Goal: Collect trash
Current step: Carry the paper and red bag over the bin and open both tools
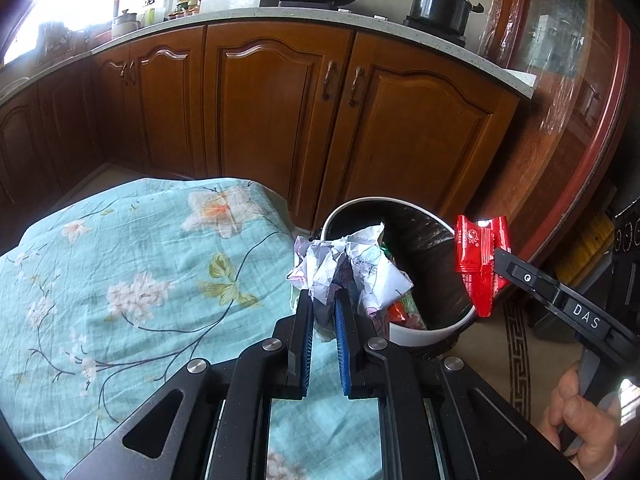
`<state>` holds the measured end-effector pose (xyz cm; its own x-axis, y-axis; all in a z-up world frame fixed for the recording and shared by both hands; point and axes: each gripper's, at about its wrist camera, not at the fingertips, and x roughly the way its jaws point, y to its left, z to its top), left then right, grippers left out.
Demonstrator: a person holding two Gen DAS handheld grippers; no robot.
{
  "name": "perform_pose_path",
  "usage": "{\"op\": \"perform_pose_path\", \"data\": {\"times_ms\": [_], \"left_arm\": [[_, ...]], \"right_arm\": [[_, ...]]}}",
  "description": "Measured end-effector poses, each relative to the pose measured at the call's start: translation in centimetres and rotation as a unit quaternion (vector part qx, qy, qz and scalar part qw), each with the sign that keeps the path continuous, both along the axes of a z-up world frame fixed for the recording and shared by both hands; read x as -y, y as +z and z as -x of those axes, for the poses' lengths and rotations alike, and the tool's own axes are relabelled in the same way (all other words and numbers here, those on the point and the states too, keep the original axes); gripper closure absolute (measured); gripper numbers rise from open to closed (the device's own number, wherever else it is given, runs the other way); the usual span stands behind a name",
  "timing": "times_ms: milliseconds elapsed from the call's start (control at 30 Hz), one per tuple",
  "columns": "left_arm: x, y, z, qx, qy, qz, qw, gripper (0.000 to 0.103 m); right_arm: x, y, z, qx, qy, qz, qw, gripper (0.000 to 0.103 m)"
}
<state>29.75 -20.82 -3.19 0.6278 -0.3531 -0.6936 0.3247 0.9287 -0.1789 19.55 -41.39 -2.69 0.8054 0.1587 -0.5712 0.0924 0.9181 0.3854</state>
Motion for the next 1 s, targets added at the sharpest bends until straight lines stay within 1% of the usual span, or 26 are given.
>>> {"op": "perform_pose_path", "data": {"times_ms": [233, 500, 1000], "left_arm": [[1.6, -0.3, -1.1, 0.002, -0.015, -0.004, 0.9999, 0.094], [2.3, -0.8, -1.7, 0.001, -0.027, -0.007, 0.9996, 0.094], [4.5, -1.5, -3.2, -0.006, -0.033, -0.014, 0.9993, 0.094]], "right_arm": [[1.1, -0.2, 0.0, 0.000, -0.010, -0.001, 1.000, 0.095], [1.8, -0.5, 0.1, -0.003, -0.020, -0.004, 1.000, 0.095], [2.6, -0.8, -0.5, -0.011, -0.025, -0.006, 1.000, 0.095]]}}
